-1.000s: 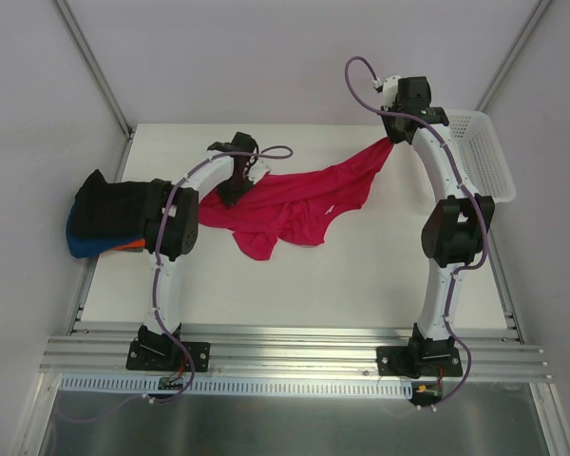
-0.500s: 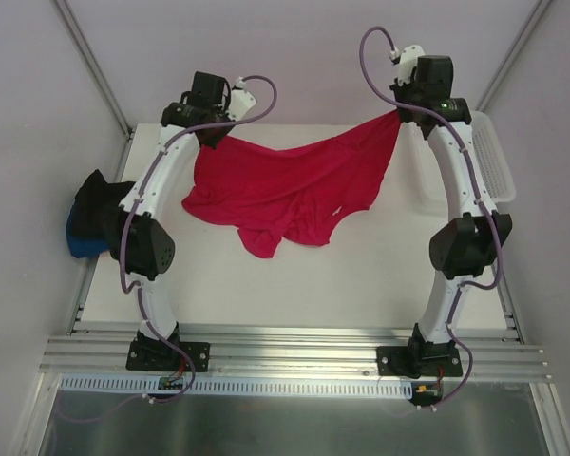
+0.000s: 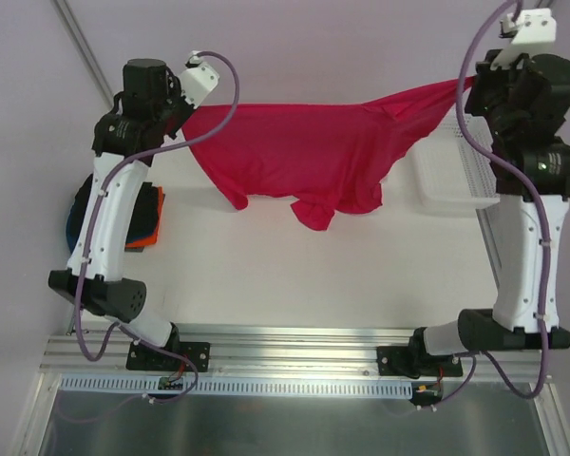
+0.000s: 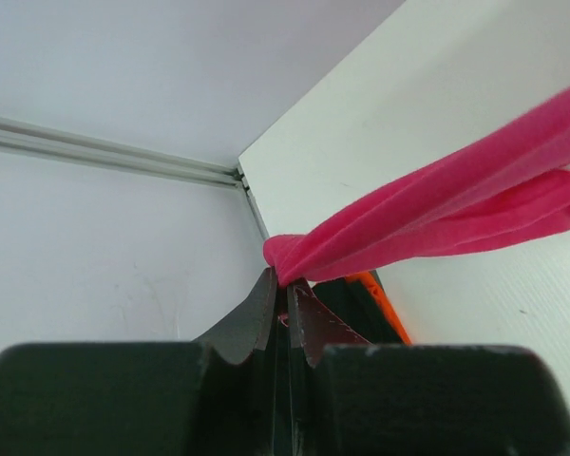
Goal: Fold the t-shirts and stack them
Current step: Flatten out the tshirt
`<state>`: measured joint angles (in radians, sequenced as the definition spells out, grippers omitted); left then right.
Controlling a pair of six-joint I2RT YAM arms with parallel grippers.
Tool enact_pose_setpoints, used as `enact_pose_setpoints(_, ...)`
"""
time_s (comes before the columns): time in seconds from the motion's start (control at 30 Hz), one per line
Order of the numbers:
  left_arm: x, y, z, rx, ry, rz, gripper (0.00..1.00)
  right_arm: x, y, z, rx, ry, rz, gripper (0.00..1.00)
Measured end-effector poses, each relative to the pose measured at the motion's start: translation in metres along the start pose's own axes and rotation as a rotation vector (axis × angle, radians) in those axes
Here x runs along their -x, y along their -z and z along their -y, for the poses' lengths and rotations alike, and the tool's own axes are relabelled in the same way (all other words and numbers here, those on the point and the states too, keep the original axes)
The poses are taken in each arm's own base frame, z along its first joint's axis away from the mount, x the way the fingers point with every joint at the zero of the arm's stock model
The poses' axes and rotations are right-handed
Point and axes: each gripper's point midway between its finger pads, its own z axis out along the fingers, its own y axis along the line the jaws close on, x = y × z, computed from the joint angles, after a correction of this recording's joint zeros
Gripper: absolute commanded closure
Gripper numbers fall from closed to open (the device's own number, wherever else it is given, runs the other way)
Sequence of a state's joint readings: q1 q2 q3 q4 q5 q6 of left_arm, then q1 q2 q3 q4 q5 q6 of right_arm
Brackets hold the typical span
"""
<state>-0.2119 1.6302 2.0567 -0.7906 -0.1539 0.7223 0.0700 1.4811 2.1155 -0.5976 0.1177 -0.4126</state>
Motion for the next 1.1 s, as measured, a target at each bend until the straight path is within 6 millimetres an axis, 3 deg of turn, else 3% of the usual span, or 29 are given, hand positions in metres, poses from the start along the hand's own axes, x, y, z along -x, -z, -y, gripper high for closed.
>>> enact_pose_setpoints(0.07, 0.003, 0.026, -0.001, 0.005, 0.004, 0.044, 1.0, 0.011, 0.034, 0.007, -0.01, -0.036, 0.03, 1.0)
enact_pose_setpoints(0.23, 0.007, 0.113, -0.007, 0.046, 0.014, 0.192, 1.0, 0.025, 0.117, 0.011, 0.017, -0.084, 0.097, 1.0)
enact_pose_setpoints(0.4, 0.015, 0.196, -0.015, 0.118, 0.001, 0.362, 1.0, 0.033, 0.182, 0.02, 0.01, -0.092, 0.167, 1.0)
enact_pose_setpoints(0.5, 0.016, 0.228, -0.02, 0.155, -0.002, 0.425, 1.0, 0.044, 0.214, 0.023, 0.014, -0.093, 0.221, 1.0)
enact_pose_setpoints(0.63, 0.02, 0.236, -0.025, 0.175, -0.023, 0.446, 1.0, 0.069, 0.239, 0.036, -0.042, -0.091, 0.303, 1.0)
enact_pose_setpoints(0.77, 0.025, 0.216, -0.026, 0.159, -0.057, 0.417, 1.0, 0.078, 0.231, 0.041, -0.064, -0.073, 0.318, 1.0)
enact_pose_setpoints(0.83, 0.027, 0.193, -0.023, 0.135, -0.079, 0.386, 1.0, 0.077, 0.212, 0.043, -0.072, -0.05, 0.294, 1.0)
enact_pose_setpoints(0.9, 0.025, 0.163, -0.014, 0.097, -0.094, 0.342, 1.0, 0.07, 0.179, 0.045, -0.083, -0.02, 0.246, 1.0)
enact_pose_setpoints(1.0, 0.013, 0.112, 0.006, 0.021, -0.112, 0.256, 1.0, 0.037, 0.117, 0.043, -0.081, 0.025, 0.128, 1.0)
enact_pose_setpoints(1.1, -0.013, 0.051, 0.04, -0.087, -0.139, 0.135, 1.0, -0.029, 0.045, 0.032, -0.039, 0.061, -0.072, 1.0)
